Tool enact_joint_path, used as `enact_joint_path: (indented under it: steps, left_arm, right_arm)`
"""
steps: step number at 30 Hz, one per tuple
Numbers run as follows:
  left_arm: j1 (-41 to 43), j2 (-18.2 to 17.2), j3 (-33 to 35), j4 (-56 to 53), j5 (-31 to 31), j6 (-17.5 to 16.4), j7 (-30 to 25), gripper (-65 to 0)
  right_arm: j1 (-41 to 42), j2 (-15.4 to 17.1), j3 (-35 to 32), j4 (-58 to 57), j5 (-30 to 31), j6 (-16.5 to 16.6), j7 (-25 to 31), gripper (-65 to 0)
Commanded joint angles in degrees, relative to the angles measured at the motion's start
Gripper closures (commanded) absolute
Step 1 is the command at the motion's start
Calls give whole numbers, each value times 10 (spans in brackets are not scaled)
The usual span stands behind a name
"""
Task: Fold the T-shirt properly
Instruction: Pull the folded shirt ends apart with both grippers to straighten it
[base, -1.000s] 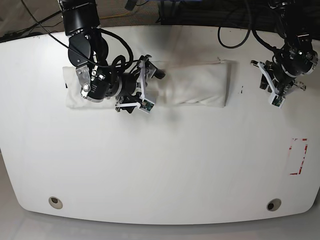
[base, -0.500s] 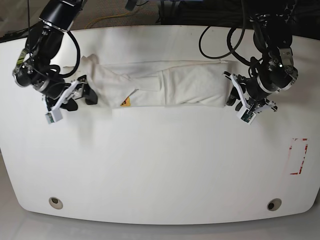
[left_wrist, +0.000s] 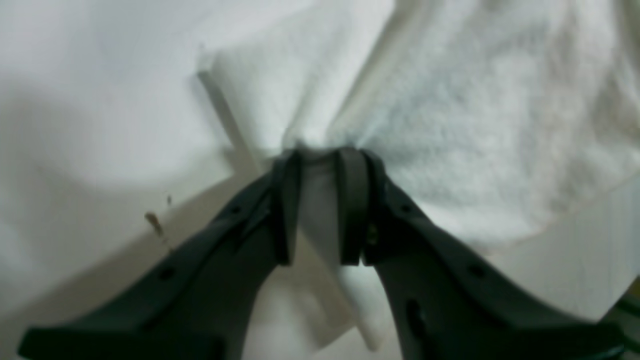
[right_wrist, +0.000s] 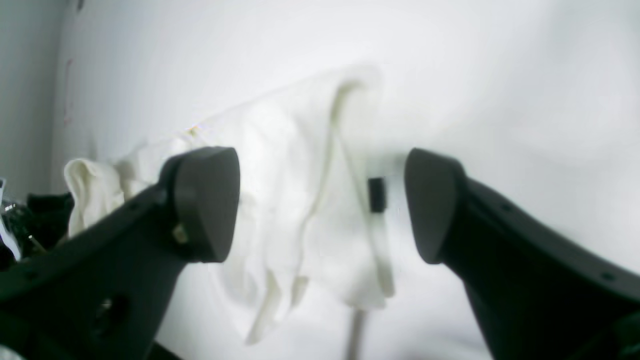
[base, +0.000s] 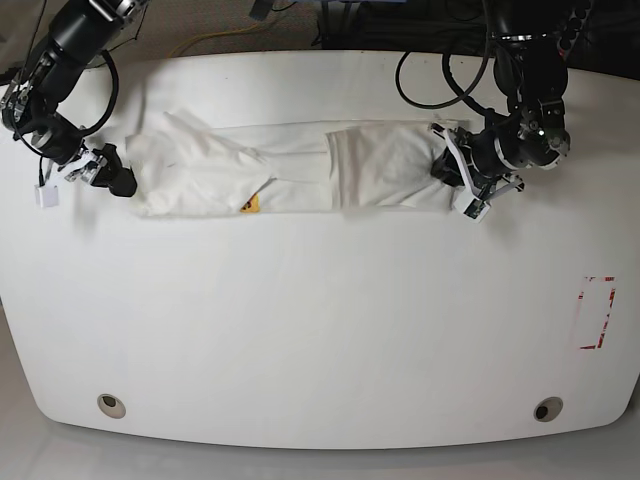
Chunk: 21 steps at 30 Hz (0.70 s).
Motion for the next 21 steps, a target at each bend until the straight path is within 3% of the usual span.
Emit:
enact_joint_path:
  steps: [1, 14, 21]
  left_arm:
    - [-3, -3, 2, -8, 3, -1, -11, -113]
    - [0, -29, 0, 8, 2, -1, -9, -113]
    - [0, -44, 1, 12, 3, -1, -9, -113]
  right_arm:
    - [9, 24, -17, -6, 16, 3, 27, -495]
    - [-18, 18, -145, -7, 18, 3, 106, -495]
    - [-20, 12, -149, -6, 17, 3, 114, -491]
